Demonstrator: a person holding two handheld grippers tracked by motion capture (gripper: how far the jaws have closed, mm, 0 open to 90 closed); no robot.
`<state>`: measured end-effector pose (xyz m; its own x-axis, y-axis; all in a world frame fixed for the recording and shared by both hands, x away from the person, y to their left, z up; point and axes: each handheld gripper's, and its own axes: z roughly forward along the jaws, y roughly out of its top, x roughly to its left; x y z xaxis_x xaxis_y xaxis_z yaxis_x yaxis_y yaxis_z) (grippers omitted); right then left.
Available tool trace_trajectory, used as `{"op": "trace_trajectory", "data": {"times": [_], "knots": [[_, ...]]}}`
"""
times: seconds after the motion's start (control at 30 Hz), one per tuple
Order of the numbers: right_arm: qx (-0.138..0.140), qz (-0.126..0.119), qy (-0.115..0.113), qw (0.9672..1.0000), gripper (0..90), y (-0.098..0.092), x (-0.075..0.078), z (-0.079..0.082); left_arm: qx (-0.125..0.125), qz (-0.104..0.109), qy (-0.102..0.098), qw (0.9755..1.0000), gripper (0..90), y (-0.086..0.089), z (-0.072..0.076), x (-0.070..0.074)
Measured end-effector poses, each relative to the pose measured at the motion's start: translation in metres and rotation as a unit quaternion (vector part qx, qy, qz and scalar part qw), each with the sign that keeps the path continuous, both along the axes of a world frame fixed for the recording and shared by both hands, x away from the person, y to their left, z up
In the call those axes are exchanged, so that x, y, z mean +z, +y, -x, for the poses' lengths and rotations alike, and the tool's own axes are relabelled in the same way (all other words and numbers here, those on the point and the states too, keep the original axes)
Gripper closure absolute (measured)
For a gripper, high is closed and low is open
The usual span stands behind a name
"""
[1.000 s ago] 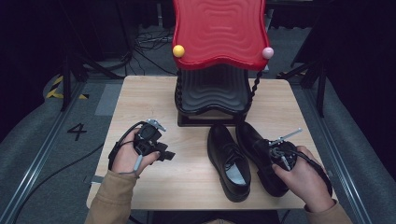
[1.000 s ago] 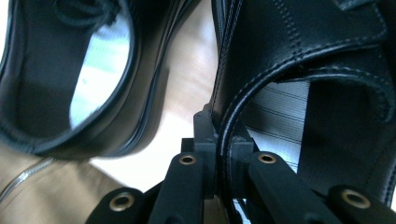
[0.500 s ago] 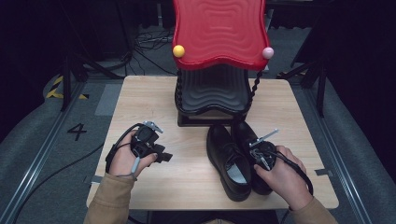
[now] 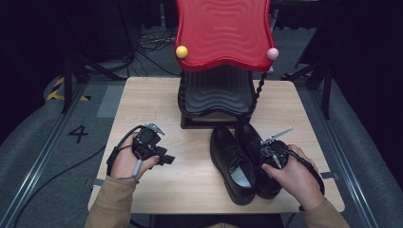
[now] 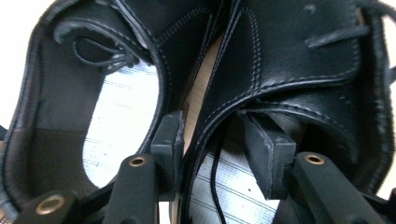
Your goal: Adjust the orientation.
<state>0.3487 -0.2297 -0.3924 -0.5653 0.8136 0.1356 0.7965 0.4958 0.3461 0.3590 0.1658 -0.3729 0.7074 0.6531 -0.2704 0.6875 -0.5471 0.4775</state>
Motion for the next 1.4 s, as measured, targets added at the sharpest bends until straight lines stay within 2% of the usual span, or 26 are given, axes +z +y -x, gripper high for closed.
{"op": "trace_trajectory", "data": {"times": [0.07,0.13,0.2,0.37,0.53,0.57,0.6,0.7,0.9,0.97,1.07,1.13,1.23,1.4], "knots": [[-0.008,-0.006,-0.004,0.9999,54.5,-0.001,0.006,0.003,0.0,0.001,0.0,1.0,52.5,0.0,0.0,0.0],[-0.012,-0.03,-0.003,0.9995,51.9,-0.004,0.012,0.005,0.0,0.002,0.0,1.0,52.4,0.0,0.0,0.0],[-0.018,-0.041,-0.013,0.9989,49.7,-0.006,0.018,0.008,0.001,0.001,0.0,1.0,52.4,0.001,0.0,0.0],[-0.034,-0.06,-0.012,0.9975,44.1,-0.004,0.022,0.013,0.0,0.001,0.002,1.0,52.4,-0.001,0.0,0.0],[-0.035,-0.04,0.002,0.9986,43.3,0.005,0.014,0.012,-0.002,-0.002,0.004,1.0,52.3,-0.003,-0.001,-0.002],[-0.032,-0.034,0.013,0.9988,43.3,0.01,0.007,0.01,0.0,-0.001,0.005,1.0,52.4,-0.003,-0.001,-0.002],[-0.032,-0.034,0.013,0.9988,43.3,0.01,0.007,0.01,0.0,-0.002,0.005,1.0,52.4,-0.003,-0.001,-0.003],[-0.028,-0.013,0.019,0.9993,43.9,0.018,-0.003,0.005,-0.001,-0.001,0.005,1.0,52.4,-0.003,-0.001,-0.002],[-0.026,0.004,0.026,0.9993,43.5,0.028,-0.017,-0.001,0.0,-0.003,0.005,1.0,52.3,-0.001,0.0,-0.003],[-0.028,0.021,0.021,0.9992,43.4,0.033,-0.021,-0.003,0.004,-0.003,0.005,1.0,52.3,0.0,0.001,-0.003],[-0.037,0.034,0.018,0.9986,43.9,0.037,-0.024,-0.006,0.005,-0.005,0.006,1.0,52.2,0.001,0.002,-0.004],[-0.042,0.042,0.019,0.9981,47.1,0.039,-0.024,-0.007,0.007,-0.007,0.006,0.9999,52.2,0.002,0.003,-0.004],[-0.04,0.061,0.016,0.9972,60.6,0.038,-0.024,-0.009,0.009,-0.005,0.005,0.9999,52.2,0.002,0.004,-0.004],[-0.034,0.06,0.022,0.9974,64.9,0.037,-0.024,-0.011,0.012,-0.006,0.008,0.9999,52.2,0.003,0.004,-0.005]]}}
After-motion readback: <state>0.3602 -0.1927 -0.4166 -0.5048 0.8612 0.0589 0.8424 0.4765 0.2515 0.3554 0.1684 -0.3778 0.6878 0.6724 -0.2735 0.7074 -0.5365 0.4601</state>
